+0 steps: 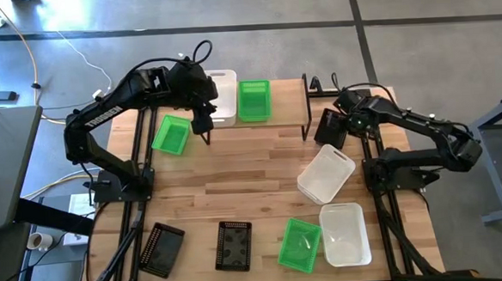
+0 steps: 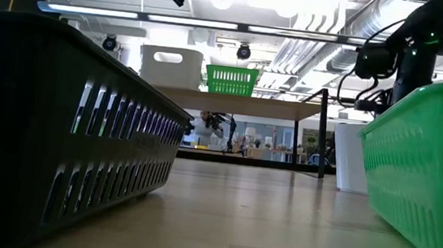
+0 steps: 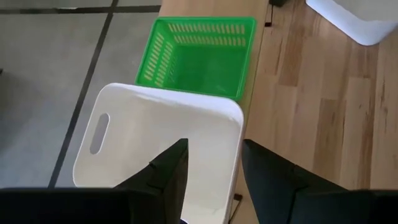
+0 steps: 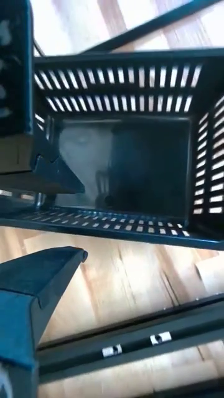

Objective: Stack baskets on shelf by color
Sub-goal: Put the top right black bin on the shelf

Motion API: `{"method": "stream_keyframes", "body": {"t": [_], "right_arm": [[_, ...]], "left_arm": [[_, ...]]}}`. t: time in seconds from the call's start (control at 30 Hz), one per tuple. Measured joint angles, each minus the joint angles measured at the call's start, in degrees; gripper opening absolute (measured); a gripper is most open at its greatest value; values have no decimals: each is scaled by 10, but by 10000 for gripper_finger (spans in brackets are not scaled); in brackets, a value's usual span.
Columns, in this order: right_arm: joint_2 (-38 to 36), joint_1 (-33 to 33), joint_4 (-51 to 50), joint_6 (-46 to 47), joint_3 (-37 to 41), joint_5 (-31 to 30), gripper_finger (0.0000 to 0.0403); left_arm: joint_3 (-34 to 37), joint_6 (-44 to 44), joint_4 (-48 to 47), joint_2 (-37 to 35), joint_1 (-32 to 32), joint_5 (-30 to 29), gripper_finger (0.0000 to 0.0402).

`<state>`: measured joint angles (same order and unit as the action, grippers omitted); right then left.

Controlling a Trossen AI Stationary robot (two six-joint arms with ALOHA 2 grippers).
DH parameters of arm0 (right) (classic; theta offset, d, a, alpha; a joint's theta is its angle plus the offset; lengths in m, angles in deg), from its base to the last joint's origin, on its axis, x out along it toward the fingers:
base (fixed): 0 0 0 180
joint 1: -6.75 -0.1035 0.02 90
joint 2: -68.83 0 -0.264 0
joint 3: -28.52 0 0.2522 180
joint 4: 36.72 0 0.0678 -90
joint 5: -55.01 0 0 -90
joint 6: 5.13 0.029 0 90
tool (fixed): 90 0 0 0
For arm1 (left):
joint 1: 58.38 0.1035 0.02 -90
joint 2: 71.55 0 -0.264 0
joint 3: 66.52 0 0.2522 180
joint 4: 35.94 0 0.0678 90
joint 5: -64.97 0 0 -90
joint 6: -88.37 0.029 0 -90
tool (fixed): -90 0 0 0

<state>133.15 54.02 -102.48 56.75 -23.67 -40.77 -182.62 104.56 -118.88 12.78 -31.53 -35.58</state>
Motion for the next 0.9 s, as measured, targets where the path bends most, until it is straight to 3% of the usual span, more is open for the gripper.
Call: {"method": "stream_keyframes", "body": {"t": [0.3,0.57,0.73,0.9], "right_arm": [[0,0,52,27,60,-2,125],[0,0,59,0,59,-21,9],[-2,0,33,-11,26,-28,8],[-23,0,-29,-19,-29,-72,6]], "left_arm": [[0,9,0,0,0,0,140],[0,15,0,0,0,0,140],[0,16,0,0,0,-1,140],[0,14,0,0,0,-1,140]]}}
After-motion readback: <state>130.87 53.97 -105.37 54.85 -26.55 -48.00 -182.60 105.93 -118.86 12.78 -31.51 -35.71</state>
